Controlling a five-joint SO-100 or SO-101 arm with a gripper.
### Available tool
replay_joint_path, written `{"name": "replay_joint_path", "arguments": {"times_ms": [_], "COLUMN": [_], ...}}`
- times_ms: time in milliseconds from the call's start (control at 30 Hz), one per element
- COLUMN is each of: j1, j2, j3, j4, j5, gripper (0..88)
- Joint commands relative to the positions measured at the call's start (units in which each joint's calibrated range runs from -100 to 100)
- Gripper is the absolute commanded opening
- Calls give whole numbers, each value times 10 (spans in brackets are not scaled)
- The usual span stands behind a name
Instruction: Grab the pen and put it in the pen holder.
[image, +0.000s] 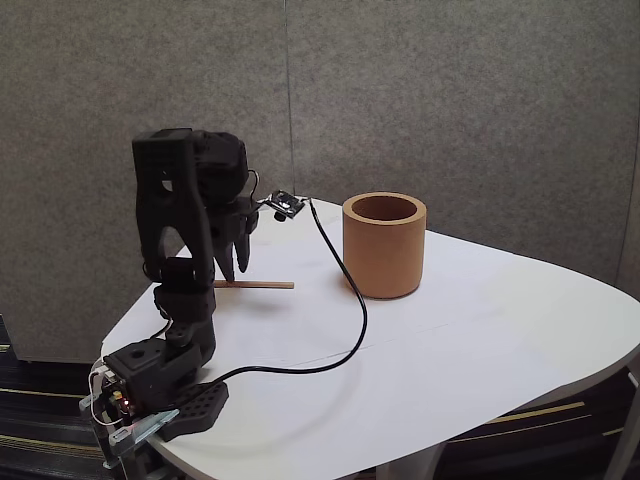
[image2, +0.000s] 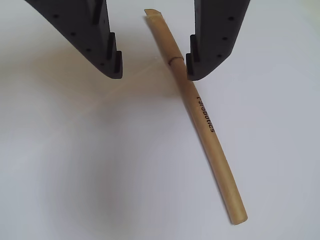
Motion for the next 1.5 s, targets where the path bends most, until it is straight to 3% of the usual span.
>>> {"name": "replay_joint_path", "arguments": {"times_ms": [0,300,700,1000,1467], "j1": [-3,-3,-10,-18,-19], "j2": [8,69,70,69,71], "j3": [-23,-129,-104,-59,-9], "j4": [-6,1,3,3,-4], "j5": [-2,-3,0,-3,-3], "gripper": [175,181,185,434,433]}}
